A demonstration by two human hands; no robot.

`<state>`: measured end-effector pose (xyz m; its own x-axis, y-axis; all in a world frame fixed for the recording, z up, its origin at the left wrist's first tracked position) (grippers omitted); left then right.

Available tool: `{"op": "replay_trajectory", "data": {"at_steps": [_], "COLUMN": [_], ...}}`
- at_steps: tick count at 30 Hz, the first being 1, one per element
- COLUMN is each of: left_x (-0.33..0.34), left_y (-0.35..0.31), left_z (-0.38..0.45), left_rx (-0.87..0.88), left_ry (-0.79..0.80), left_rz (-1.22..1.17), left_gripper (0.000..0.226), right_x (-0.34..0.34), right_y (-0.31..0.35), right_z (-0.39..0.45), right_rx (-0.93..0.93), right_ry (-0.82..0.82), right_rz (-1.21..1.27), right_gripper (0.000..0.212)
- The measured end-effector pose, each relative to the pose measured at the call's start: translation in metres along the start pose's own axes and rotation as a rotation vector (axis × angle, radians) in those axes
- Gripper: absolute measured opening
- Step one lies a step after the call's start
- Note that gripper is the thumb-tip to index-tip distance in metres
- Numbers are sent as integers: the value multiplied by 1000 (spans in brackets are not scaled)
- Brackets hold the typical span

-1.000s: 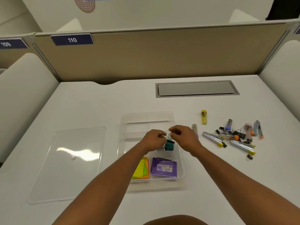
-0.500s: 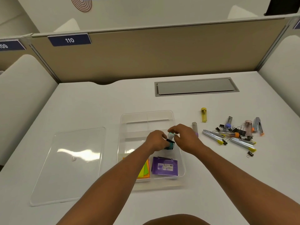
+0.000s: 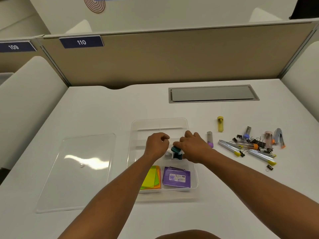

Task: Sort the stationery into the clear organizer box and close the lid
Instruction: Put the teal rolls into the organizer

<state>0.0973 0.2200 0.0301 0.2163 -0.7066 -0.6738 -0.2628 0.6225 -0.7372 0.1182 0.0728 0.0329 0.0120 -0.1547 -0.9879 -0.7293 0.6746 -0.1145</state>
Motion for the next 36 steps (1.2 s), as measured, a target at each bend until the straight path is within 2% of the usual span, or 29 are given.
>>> {"op": "replay_trajectory", "data": {"at_steps": [6, 9, 14, 23, 29, 33, 36], "left_x": [-13, -16, -17, -18, -16, -15, -17], "left_y": [15, 19, 23, 19, 19, 14, 17], "left_z": [-1, 0, 0, 4, 2, 0, -1], "left_rx": [-32, -40, -44, -61, -48, -29, -32], "left_ry": [-54, -73, -99, -79, -72, -76, -76], "left_rz": [-111, -127, -137, -209, -192, -179, -182], "left_gripper": [16, 16, 16, 18, 17, 16, 16], "right_x": [1, -2, -13, -3, -1, -4, 1], "right_y": [2, 4, 17, 23, 31, 35, 41], "right_z": [8, 14, 26, 13, 16, 22, 25], "right_rx": [42, 104, 107, -11, 6, 23, 25], "right_ry": [-66, -108, -237, -202, -196, -232, -203], "right_rz": [133, 176, 83, 132, 226, 208, 306], "right_gripper": [42, 46, 55, 28, 29, 22, 22]}}
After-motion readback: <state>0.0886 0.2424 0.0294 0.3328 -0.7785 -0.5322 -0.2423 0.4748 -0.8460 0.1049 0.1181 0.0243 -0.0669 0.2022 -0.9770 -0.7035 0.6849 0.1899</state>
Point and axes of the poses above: each hand's wrist, its own z-axis towards the middle knuckle, its own x-axis out of the palm, y = z × x, the point moved 5 cm from there along z, towards the middle knuckle, and after that the axes turned 5 degrees about -y, right-handed, at the moved point
